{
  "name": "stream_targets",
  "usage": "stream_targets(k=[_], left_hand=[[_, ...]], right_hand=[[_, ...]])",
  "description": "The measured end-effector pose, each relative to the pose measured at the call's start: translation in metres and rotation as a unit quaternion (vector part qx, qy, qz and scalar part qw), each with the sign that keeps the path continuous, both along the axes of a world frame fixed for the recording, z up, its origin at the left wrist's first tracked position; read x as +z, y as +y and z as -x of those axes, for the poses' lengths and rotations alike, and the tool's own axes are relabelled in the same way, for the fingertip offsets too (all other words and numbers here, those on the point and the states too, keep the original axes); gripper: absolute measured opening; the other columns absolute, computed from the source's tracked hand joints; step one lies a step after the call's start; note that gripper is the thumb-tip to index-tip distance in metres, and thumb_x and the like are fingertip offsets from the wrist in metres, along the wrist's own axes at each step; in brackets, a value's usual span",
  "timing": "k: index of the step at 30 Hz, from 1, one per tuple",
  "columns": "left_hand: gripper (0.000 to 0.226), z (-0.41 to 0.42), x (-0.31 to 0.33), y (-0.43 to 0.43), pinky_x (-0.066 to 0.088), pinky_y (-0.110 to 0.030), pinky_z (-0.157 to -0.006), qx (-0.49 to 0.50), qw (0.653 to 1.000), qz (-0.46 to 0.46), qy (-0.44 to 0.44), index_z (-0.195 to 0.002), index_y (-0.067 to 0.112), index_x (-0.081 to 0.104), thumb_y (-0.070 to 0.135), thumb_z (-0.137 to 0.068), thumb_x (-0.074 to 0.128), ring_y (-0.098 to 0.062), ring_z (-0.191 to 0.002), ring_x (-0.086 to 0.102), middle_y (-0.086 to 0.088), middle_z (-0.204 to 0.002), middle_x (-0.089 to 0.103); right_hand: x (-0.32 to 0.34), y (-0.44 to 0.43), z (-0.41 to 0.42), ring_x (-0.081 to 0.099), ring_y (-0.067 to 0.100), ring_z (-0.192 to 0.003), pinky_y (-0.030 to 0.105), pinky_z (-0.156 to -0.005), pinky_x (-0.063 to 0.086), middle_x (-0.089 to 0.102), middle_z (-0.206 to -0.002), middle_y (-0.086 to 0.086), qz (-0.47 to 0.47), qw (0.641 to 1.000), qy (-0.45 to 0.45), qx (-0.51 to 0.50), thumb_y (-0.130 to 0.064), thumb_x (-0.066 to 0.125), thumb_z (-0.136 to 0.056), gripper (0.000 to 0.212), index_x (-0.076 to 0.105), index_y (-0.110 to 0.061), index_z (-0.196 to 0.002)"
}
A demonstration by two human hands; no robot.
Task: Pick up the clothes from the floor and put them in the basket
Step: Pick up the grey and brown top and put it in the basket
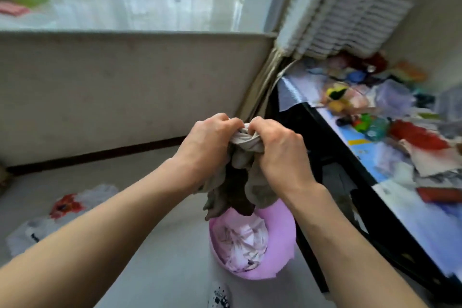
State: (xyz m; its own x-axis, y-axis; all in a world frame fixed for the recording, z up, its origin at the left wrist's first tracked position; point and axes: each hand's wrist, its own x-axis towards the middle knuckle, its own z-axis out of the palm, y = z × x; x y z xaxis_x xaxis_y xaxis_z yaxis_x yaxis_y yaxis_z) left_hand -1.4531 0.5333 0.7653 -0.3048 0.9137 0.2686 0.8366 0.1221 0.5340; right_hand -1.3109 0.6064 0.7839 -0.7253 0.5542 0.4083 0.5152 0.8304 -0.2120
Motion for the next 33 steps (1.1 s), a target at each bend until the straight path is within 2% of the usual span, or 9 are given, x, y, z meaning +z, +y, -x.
stream_targets(k=[9, 12, 15, 18, 22, 24, 28, 31, 33], left_hand=[[0.045, -0.088, 0.006, 0.083, 0.051, -0.039, -0.070, -0.090, 0.996, -0.025, 0.004, -0.108, 0.030, 0.063, 0.013, -0.067, 0.070, -0.029, -0.081, 0.063, -0.001, -0.094, 0.060], [0.043, -0.101, -0.022, 0.098, 0.051, -0.039, -0.070, -0.099, 0.995, 0.015, -0.008, -0.109, 0.027, 0.062, 0.014, -0.068, 0.069, -0.030, -0.083, 0.063, -0.002, -0.094, 0.059], [0.038, -0.112, -0.056, 0.108, 0.048, -0.036, -0.072, -0.099, 0.992, 0.060, -0.042, -0.109, 0.027, 0.061, 0.015, -0.073, 0.063, -0.029, -0.087, 0.061, -0.002, -0.096, 0.059], [0.037, -0.120, -0.082, 0.115, 0.045, -0.034, -0.076, -0.097, 0.986, 0.104, -0.083, -0.112, 0.024, 0.060, 0.012, -0.076, 0.058, -0.028, -0.092, 0.059, -0.004, -0.100, 0.059], [0.044, -0.127, -0.113, 0.119, 0.043, -0.033, -0.084, -0.095, 0.971, 0.170, -0.137, -0.121, 0.017, 0.058, 0.006, -0.078, 0.057, -0.029, -0.105, 0.057, -0.009, -0.115, 0.057], [0.060, -0.128, -0.127, 0.121, 0.041, -0.032, -0.093, -0.125, 0.956, 0.217, -0.149, -0.135, 0.016, 0.048, 0.002, -0.078, 0.060, -0.030, -0.117, 0.052, -0.012, -0.132, 0.049], [0.079, -0.124, -0.140, 0.118, 0.030, -0.032, -0.109, -0.161, 0.935, 0.298, -0.110, -0.149, 0.023, 0.022, -0.003, -0.083, 0.056, -0.030, -0.140, 0.029, -0.013, -0.157, 0.018], [0.075, -0.111, -0.140, 0.108, 0.026, -0.030, -0.109, -0.139, 0.950, 0.271, -0.075, -0.150, 0.020, 0.023, -0.004, -0.085, 0.055, -0.029, -0.141, 0.025, -0.013, -0.157, 0.019], [0.075, -0.097, -0.137, 0.100, 0.028, -0.045, -0.111, -0.118, 0.956, 0.269, -0.026, -0.149, 0.020, 0.024, 0.002, -0.085, 0.059, -0.032, -0.142, 0.023, -0.013, -0.156, 0.021]], right_hand=[[0.016, 0.054, -0.096, 0.059, 0.033, -0.078, 0.036, -0.057, 0.038, 0.060, -0.083, 0.000, -0.006, 0.996, 0.007, -0.090, -0.011, 0.060, -0.079, 0.015, 0.054, -0.020, -0.089], [-0.015, 0.066, -0.111, 0.061, 0.033, -0.080, 0.032, -0.057, 0.028, 0.062, -0.087, 0.000, 0.028, 0.993, -0.010, -0.114, -0.007, 0.062, -0.078, 0.021, 0.054, -0.022, -0.091], [-0.053, 0.076, -0.119, 0.062, 0.033, -0.083, 0.034, -0.059, 0.036, 0.062, -0.092, 0.001, 0.085, 0.989, -0.025, -0.120, -0.005, 0.062, -0.080, 0.024, 0.053, -0.022, -0.094], [-0.079, 0.082, -0.122, 0.061, 0.031, -0.083, 0.031, -0.061, 0.031, 0.060, -0.091, 0.003, 0.124, 0.982, -0.042, -0.134, -0.004, 0.061, -0.080, 0.021, 0.055, -0.018, -0.094], [-0.111, 0.087, -0.123, 0.060, 0.031, -0.086, 0.036, -0.067, 0.042, 0.058, -0.096, 0.005, 0.199, 0.965, -0.081, -0.150, -0.003, 0.059, -0.080, 0.023, 0.056, -0.017, -0.098], [-0.125, 0.089, -0.124, 0.060, 0.031, -0.093, 0.038, -0.075, 0.046, 0.058, -0.105, 0.005, 0.247, 0.953, -0.105, -0.138, -0.002, 0.060, -0.078, 0.032, 0.058, -0.018, -0.106], [-0.138, 0.092, -0.124, 0.057, 0.028, -0.106, 0.036, -0.087, 0.047, 0.053, -0.120, 0.003, 0.289, 0.935, -0.159, -0.130, 0.001, 0.054, -0.085, 0.044, 0.056, -0.020, -0.124], [-0.138, 0.092, -0.119, 0.056, 0.026, -0.109, 0.033, -0.089, 0.046, 0.054, -0.123, 0.002, 0.281, 0.938, -0.164, -0.117, 0.008, 0.052, -0.084, 0.052, 0.054, -0.018, -0.129], [-0.131, 0.090, -0.113, 0.056, 0.026, -0.110, 0.034, -0.090, 0.046, 0.057, -0.122, 0.004, 0.280, 0.943, -0.152, -0.097, 0.006, 0.053, -0.083, 0.050, 0.056, -0.016, -0.128]])
